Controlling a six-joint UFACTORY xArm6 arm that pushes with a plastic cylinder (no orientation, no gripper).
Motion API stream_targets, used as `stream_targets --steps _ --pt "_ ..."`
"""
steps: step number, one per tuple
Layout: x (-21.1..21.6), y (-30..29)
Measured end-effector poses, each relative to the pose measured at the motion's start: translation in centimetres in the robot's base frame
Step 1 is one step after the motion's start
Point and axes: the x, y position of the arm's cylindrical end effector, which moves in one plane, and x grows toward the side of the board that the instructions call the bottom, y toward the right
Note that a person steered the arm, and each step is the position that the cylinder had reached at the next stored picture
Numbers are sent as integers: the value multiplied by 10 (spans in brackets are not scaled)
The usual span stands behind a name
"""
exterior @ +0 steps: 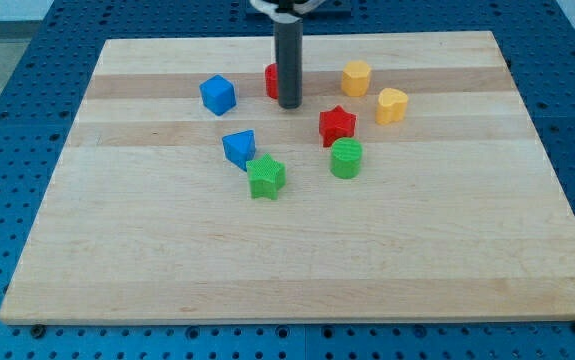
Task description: Slide the blue cube slightly to left
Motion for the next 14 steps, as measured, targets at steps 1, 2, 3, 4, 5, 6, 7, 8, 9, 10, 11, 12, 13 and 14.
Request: stream_targets --steps 1,2,3,4,5,6,7,8,9,10,11,12,13,14 --pt "3 -16" --pt "2 -21" --pt "0 -23" --pt "-7 -23" --pt "-17 -23" --pt "-19 -23" --pt "-19 -24" --pt "-19 -33" --pt "-17 -65" --pt "-14 -92" --pt "-14 -95" --pt "-13 -83" --pt "-10 -41" --pt "-10 -26"
